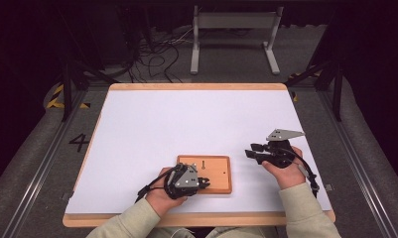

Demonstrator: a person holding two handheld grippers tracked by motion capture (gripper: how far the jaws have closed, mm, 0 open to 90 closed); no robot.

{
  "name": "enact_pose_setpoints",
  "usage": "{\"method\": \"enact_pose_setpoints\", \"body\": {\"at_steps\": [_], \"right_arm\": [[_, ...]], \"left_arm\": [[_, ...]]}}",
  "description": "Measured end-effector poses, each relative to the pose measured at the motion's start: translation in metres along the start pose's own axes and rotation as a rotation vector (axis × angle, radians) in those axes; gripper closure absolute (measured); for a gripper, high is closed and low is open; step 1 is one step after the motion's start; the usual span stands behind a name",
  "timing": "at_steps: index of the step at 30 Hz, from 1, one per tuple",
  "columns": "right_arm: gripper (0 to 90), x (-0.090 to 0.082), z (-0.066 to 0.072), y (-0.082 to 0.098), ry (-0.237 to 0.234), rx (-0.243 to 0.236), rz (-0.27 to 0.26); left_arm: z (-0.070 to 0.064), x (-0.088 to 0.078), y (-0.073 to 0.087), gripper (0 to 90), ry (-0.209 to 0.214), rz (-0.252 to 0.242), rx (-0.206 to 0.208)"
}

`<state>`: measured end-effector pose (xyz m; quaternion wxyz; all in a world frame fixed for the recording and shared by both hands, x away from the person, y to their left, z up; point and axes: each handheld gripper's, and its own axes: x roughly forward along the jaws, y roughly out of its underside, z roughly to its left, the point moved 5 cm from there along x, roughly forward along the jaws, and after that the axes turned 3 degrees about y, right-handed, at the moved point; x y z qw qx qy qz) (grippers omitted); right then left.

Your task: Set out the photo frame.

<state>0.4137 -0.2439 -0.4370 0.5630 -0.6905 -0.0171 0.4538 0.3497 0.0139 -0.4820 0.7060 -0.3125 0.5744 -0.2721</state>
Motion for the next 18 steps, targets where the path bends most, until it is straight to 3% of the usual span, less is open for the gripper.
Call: {"method": "enact_pose_setpoints", "body": {"at_steps": [6,11,12,18], "right_arm": [[62.4,-0.001,0.002,-0.002,-0.002,0.016,-0.003],[61.1,-0.004,0.005,-0.006,-0.041,0.051,-0.016],[60.4,-0.004,0.006,-0.008,-0.038,0.038,-0.023],[54.9,-0.001,0.016,-0.013,-0.098,0.068,0.008]], "left_arm": [[-0.008,-0.002,-0.001,84.0,-0.060,0.008,0.120],[-0.015,-0.002,0.001,84.1,-0.122,-0.003,0.170],[-0.017,-0.002,0.001,84.1,-0.132,-0.005,0.180],[-0.020,-0.002,0.002,84.1,-0.155,-0.006,0.206]]}}
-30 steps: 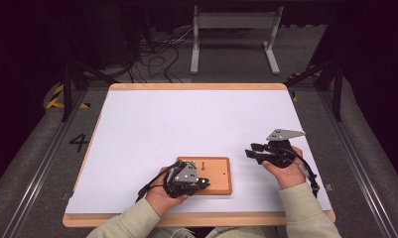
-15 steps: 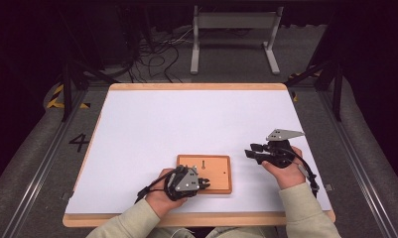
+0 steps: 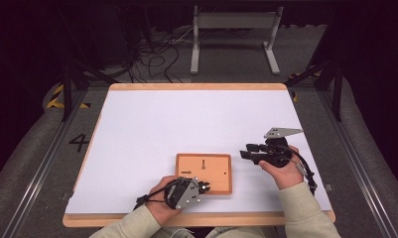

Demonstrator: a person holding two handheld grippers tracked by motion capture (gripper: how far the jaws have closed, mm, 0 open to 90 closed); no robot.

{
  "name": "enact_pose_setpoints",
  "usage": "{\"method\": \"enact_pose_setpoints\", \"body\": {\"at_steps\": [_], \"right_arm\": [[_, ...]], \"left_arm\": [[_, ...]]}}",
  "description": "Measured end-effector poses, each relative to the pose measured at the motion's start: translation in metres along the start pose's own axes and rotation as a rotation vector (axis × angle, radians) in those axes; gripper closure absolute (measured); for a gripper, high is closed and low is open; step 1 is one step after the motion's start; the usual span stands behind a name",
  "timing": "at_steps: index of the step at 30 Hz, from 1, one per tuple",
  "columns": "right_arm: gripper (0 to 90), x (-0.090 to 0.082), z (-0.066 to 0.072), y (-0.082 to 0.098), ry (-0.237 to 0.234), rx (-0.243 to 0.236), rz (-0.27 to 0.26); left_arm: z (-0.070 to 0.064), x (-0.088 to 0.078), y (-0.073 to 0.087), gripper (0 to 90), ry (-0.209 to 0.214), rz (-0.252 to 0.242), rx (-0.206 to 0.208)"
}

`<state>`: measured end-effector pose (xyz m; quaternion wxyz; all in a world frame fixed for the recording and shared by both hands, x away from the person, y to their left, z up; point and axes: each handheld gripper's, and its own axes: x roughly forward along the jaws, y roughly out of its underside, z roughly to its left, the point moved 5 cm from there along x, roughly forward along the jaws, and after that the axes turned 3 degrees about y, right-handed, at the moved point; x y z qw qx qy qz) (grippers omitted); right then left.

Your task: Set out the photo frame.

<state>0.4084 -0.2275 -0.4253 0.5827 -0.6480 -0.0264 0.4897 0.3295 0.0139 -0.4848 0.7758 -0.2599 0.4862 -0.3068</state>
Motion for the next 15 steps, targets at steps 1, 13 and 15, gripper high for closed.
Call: {"method": "enact_pose_setpoints", "body": {"at_steps": [1,13,15], "right_arm": [[51.1,0.002,0.003,-0.001,-0.029,0.011,0.009],[34.3,0.046,0.027,0.004,-0.159,0.051,0.168],[33.7,0.052,0.029,0.006,-0.183,0.061,0.186]], "left_arm": [[0.000,0.000,0.000,84.1,-0.002,0.001,0.003],[-0.006,-0.001,0.000,84.2,-0.034,0.001,0.031],[-0.008,-0.002,-0.001,84.2,-0.040,0.005,0.039]]}}
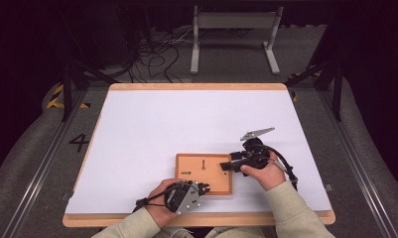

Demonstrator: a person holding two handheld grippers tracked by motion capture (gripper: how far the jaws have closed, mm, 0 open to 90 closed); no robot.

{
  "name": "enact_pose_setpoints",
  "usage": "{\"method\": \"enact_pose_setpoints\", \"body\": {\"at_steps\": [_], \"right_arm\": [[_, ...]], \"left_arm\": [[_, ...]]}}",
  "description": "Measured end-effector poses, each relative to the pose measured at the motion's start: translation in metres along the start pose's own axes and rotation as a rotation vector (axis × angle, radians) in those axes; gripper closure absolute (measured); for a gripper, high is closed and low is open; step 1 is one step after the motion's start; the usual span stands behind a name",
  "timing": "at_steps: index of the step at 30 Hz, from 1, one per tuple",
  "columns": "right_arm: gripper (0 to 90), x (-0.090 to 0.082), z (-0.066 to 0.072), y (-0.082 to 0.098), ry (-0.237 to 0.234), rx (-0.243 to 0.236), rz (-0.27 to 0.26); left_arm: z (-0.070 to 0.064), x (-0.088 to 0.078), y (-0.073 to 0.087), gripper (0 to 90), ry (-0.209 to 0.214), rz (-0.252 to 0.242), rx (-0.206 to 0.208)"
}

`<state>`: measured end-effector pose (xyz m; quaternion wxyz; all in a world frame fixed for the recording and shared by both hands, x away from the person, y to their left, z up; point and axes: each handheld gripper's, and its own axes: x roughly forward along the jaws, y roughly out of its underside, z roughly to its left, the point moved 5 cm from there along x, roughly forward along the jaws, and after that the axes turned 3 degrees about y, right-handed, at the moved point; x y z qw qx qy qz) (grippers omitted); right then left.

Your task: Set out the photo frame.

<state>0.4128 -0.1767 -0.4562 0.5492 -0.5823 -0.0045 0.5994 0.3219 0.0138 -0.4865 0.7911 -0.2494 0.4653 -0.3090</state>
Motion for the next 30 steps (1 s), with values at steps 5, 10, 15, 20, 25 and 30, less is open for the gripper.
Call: {"method": "enact_pose_setpoints", "body": {"at_steps": [5,10,15,20,25,30], "right_arm": [[30.9,0.014,0.003,0.002,-0.037,-0.001,0.033],[30.6,0.020,0.003,0.002,-0.069,0.021,0.033],[32.0,0.024,0.002,0.005,-0.127,0.059,0.048],[34.5,0.024,0.003,0.005,-0.147,0.064,0.049],[38.9,0.020,0.002,0.004,-0.168,0.067,0.042],[43.1,0.013,0.000,0.001,-0.170,0.053,0.005]], "left_arm": [[-0.001,0.000,0.000,84.2,-0.002,-0.001,-0.001],[-0.001,-0.001,0.001,84.2,0.001,-0.003,-0.012],[-0.001,0.000,0.000,84.2,-0.003,-0.007,-0.002],[-0.002,-0.001,0.000,84.2,-0.001,-0.008,0.004],[0.000,-0.001,-0.001,84.1,0.017,-0.001,0.013],[0.005,0.000,-0.002,84.1,0.014,0.009,0.017]]}}
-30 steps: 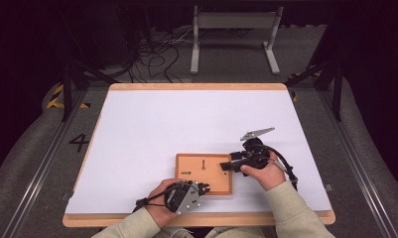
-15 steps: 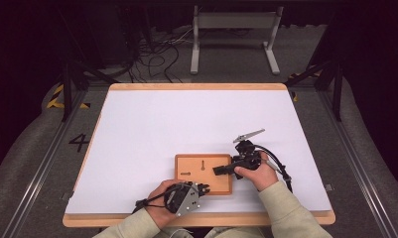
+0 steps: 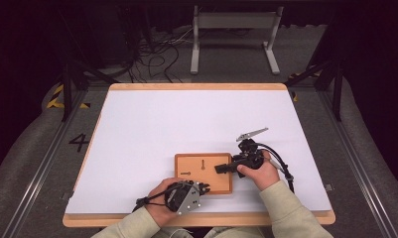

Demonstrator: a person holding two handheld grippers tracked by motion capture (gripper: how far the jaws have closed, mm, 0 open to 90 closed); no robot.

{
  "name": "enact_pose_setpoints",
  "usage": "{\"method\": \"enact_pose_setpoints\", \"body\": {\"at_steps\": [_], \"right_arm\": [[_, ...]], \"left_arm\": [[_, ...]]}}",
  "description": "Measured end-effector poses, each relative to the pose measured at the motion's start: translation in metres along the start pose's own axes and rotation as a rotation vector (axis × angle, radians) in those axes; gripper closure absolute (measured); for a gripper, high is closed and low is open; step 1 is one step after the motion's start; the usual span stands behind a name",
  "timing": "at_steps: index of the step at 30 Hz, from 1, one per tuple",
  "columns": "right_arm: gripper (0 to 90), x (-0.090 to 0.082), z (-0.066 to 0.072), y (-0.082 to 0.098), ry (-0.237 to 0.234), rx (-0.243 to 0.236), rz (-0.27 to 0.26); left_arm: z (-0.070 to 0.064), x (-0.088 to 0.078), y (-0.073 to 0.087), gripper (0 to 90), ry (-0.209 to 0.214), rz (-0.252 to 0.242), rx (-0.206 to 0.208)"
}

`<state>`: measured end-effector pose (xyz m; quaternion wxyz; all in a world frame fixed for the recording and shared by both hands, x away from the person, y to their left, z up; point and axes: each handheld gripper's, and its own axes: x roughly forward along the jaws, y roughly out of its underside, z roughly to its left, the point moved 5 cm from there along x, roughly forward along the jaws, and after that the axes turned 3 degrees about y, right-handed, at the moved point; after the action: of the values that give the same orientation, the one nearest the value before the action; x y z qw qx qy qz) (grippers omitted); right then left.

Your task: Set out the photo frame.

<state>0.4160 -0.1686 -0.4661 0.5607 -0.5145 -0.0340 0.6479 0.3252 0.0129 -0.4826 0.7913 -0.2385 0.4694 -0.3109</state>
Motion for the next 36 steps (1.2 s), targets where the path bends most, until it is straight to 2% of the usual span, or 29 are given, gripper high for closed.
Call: {"method": "enact_pose_setpoints", "body": {"at_steps": [4,7,10,12,13,15,18,19,20,23,26,28,31,32,35,36], "right_arm": [[47.2,-0.008,-0.001,-0.005,-0.008,-0.017,-0.061],[48.0,-0.011,0.000,-0.006,-0.004,-0.048,-0.071],[50.4,-0.013,0.002,-0.007,0.000,-0.095,-0.062],[52.5,-0.016,0.005,-0.007,-0.008,-0.131,-0.053],[52.9,-0.018,0.006,-0.007,-0.007,-0.149,-0.051],[53.2,-0.019,0.010,-0.008,0.000,-0.194,-0.054],[53.3,-0.021,0.012,-0.007,0.010,-0.228,-0.052],[53.1,-0.022,0.014,-0.007,0.017,-0.241,-0.049],[53.1,-0.022,0.014,-0.006,0.023,-0.251,-0.045],[52.6,-0.024,0.019,-0.005,0.054,-0.295,-0.028],[52.2,-0.025,0.023,-0.004,0.080,-0.338,-0.016],[52.0,-0.026,0.025,-0.004,0.094,-0.363,-0.009],[52.0,-0.028,0.029,-0.001,0.119,-0.412,0.004],[52.1,-0.029,0.031,0.000,0.128,-0.431,0.006],[52.2,-0.031,0.035,0.002,0.154,-0.482,0.017],[52.5,-0.031,0.037,0.003,0.164,-0.504,0.022]], "left_arm": [[0.007,0.000,0.000,83.9,-0.011,-0.014,-0.020],[0.007,0.001,0.000,82.5,0.005,-0.021,-0.033],[0.004,0.002,0.002,74.4,0.054,-0.022,-0.068],[0.004,-0.001,0.003,69.0,0.093,-0.036,-0.108],[0.005,-0.004,0.003,66.3,0.116,-0.049,-0.138],[0.007,-0.014,0.004,61.0,0.136,-0.101,-0.164],[0.012,-0.031,0.003,54.9,0.176,-0.172,-0.240],[0.014,-0.035,0.003,52.9,0.186,-0.187,-0.252],[0.015,-0.042,0.004,51.2,0.202,-0.198,-0.283],[0.018,-0.054,0.007,49.5,0.216,-0.213,-0.307],[0.025,-0.067,0.013,49.2,0.194,-0.230,-0.353],[0.032,-0.077,0.019,48.8,0.152,-0.246,-0.372],[0.048,-0.097,0.031,48.2,0.080,-0.302,-0.438],[0.053,-0.101,0.035,47.3,0.057,-0.312,-0.446],[0.063,-0.108,0.049,46.2,0.011,-0.330,-0.516],[0.063,-0.108,0.049,45.9,0.011,-0.330,-0.516]]}}
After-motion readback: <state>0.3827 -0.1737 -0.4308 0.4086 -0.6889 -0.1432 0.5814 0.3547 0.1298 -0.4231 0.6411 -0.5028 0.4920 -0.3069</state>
